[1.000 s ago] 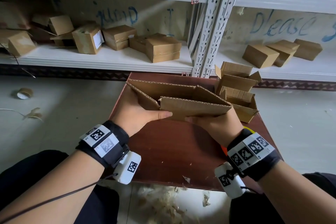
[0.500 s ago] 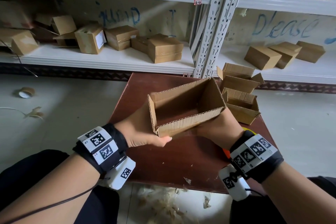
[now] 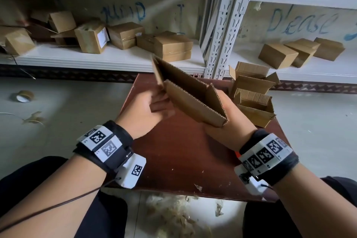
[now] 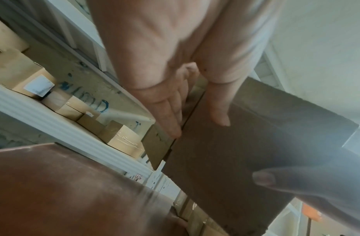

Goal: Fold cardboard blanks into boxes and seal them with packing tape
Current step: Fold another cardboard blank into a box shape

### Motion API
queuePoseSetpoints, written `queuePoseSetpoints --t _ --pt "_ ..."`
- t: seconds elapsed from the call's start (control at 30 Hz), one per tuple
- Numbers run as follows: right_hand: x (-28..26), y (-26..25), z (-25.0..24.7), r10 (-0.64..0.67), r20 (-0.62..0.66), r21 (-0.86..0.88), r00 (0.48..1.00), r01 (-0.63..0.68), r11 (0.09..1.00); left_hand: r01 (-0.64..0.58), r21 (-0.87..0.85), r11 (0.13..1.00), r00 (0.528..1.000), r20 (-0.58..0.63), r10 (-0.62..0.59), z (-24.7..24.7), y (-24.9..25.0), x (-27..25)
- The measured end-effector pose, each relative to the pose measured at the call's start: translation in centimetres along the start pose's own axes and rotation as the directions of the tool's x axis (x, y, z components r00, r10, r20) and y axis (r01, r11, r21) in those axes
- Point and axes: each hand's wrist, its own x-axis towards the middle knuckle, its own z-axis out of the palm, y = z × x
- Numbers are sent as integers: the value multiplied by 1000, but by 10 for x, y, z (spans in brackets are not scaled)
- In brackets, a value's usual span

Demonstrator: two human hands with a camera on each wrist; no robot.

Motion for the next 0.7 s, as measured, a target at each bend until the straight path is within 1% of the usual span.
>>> queuePoseSetpoints --t 0.03,0.1,0.23,0.3,0.43,0.5,0.57,0.6,0.63,0.7 --pt "-2 -1 -1 -16 16 -25 1000 16 1000 -47 -15 999 999 17 47 3 2 -1" --pt "-4 -4 2 -33 17 -12 999 34 999 -83 -7 997 995 59 83 10 4 -2" --pt "-4 2 4 24 5 14 1000 -24 1000 -70 13 997 997 35 70 13 -1 -1" --pt "-4 4 1 9 -44 33 999 -7 999 -65 27 998 998 26 64 11 -1 2" --pt "-3 1 -3 -68 -159 136 985 90 987 -62 101 993 997 -32 66 9 0 5" --pt "-3 -1 -5 -82 -198 204 977 123 971 -66 71 995 996 -59 70 7 -4 8" --pt "-6 -4 -7 -54 -180 265 982 101 959 -69 1 998 991 -116 69 6 -5 11" --pt "-7 -5 -8 -52 -154 271 987 93 958 -85 -4 996 986 -144 84 6 -3 11" --pt "-9 -5 -9 -61 -129 266 990 94 959 -113 9 994 981 -159 113 7 -2 11" --pt "-11 -5 -9 -77 -117 248 990 105 963 -131 50 990 980 -143 136 9 1 10"
